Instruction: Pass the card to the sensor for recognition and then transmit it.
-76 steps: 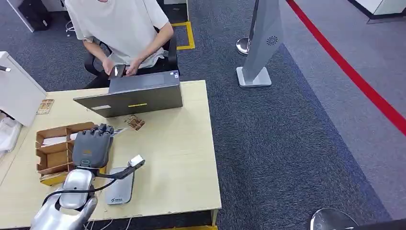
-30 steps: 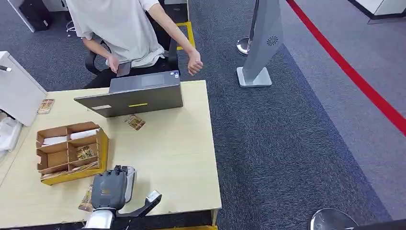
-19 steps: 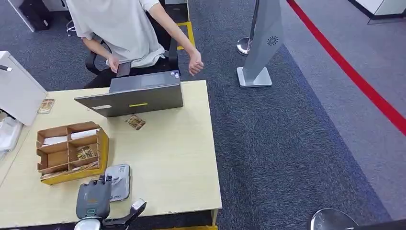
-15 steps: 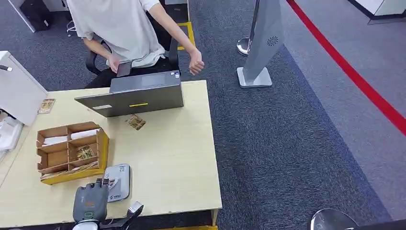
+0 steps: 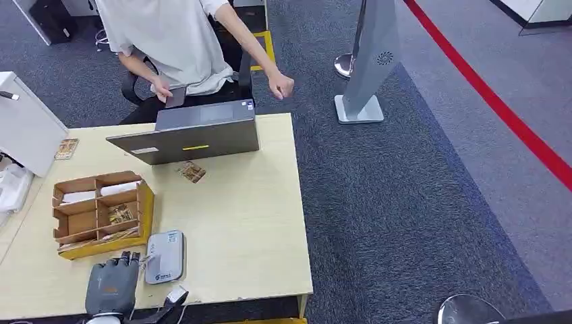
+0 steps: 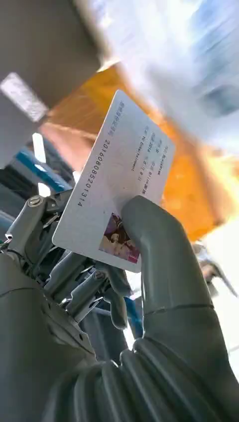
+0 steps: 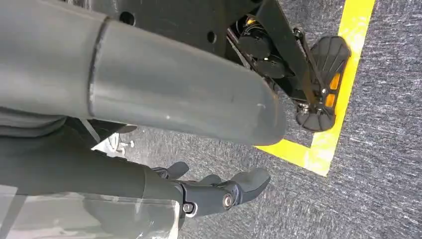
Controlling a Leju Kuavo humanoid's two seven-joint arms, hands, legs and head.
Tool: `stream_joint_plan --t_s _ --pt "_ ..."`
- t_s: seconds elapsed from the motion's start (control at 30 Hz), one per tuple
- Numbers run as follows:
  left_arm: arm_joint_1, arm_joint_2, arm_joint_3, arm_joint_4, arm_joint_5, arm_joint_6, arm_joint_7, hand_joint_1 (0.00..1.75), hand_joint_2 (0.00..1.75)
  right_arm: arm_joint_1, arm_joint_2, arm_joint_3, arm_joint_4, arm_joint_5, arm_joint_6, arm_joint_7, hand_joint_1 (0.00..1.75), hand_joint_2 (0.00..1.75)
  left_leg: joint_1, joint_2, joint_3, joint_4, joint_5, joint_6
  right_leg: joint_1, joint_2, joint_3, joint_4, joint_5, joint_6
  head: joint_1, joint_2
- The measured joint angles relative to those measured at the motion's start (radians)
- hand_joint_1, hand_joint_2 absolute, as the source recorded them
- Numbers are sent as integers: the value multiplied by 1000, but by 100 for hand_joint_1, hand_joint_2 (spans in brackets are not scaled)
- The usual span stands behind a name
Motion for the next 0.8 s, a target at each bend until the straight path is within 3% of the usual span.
stream_joint_plan --t_s 0.1,0.17,0.4,0.63,0.8 --pt "-36 35 29 -23 0 10 -38 175 175 0 0 0 0 0 0 -3 0 0 0 0 0 0 1 0 0 0 0 0 0 -1 0 0" --pt "-70 57 62 -39 0 12 -94 175 175 0 0 0 0 0 0 -6 0 0 0 0 0 0 1 0 0 0 0 0 0 0 0 0" --pt "-179 72 202 -80 0 7 -271 175 175 0 0 0 0 0 1 -11 0 0 0 0 0 0 1 0 0 0 0 0 1 0 0 0" --pt "-223 74 263 -93 0 5 -291 175 175 0 0 0 0 0 2 -17 0 0 0 0 -1 0 1 0 0 0 -1 0 1 0 0 0" --pt "-259 78 323 -100 0 -20 -382 175 175 0 0 0 0 -4 12 -26 0 0 0 1 -1 0 1 0 0 1 -1 0 1 0 0 0"
